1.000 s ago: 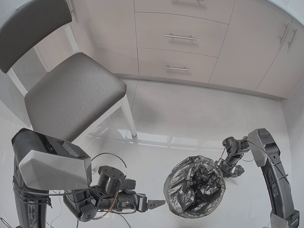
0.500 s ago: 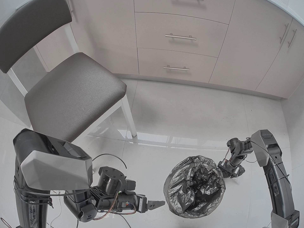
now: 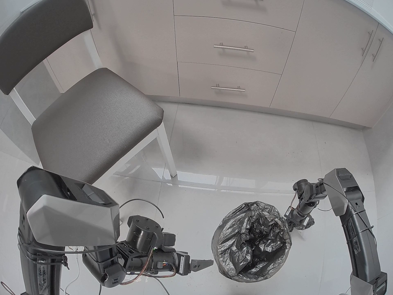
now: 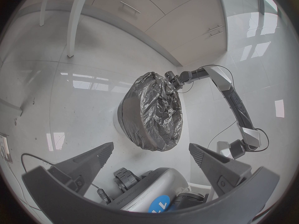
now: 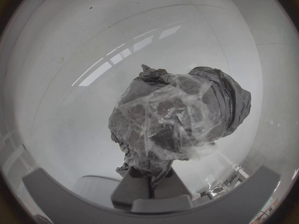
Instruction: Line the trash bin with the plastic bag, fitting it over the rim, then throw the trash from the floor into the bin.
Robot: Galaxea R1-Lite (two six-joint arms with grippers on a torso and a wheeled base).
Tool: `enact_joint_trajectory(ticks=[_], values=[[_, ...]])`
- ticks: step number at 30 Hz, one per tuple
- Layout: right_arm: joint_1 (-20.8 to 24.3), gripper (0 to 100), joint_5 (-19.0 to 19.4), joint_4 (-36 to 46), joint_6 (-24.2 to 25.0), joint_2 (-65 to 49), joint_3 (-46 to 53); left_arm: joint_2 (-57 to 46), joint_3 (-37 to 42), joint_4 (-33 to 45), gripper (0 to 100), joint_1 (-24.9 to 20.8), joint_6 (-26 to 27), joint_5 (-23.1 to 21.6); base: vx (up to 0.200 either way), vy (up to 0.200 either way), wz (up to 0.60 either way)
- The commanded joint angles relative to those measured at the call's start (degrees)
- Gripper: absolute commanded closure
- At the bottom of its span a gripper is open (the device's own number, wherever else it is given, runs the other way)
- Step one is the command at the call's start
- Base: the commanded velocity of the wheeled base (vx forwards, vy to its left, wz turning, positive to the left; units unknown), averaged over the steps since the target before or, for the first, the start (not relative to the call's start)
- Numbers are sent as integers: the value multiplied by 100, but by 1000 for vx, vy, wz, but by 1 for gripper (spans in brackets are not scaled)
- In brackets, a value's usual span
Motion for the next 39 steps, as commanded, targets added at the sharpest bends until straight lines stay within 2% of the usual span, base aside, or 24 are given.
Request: enact_joint_trajectory(ticks=[1,5,10,15,19,24,27,29,30,32,34,35,36,39], values=[[-6,100,0,27,-3,-2,1,9,1,-2,0,2,-1,1,0,0,0],[-15,100,35,818,6,-336,1,9,1,-2,0,2,-1,1,0,0,0],[20,100,53,1381,6,-943,1,9,10,-2,0,2,-1,1,0,0,0],[73,100,114,2093,6,-2085,1,9,10,-2,0,2,-1,1,0,0,0],[345,100,316,2708,14,-2956,1,9,10,-2,0,2,-1,1,0,0,0],[1013,100,352,3218,-65,-3729,1,9,45,-46,0,2,-1,1,0,0,0],[1567,100,343,3490,-82,-4116,1,53,71,-196,0,2,-1,1,0,0,0],[1567,100,343,3490,-82,-4116,1,53,71,-196,0,2,-1,1,0,0,0],[2077,100,299,3613,-82,-4291,1,88,98,-266,0,2,-1,1,0,0,0],[2595,100,272,3631,-82,-4344,1,97,106,-292,0,2,-1,1,0,0,0],[2771,100,272,3640,-82,-4344,1,97,106,-292,0,2,-10,1,0,0,0],[3114,100,229,3631,-91,-4300,1,97,106,-292,0,2,-10,1,0,0,0],[3175,100,202,3631,-100,-4274,1,97,106,-292,0,2,-10,1,0,0,0],[3606,100,-88,3648,-118,-4054,1,97,106,-292,0,2,-1,1,0,0,0]])
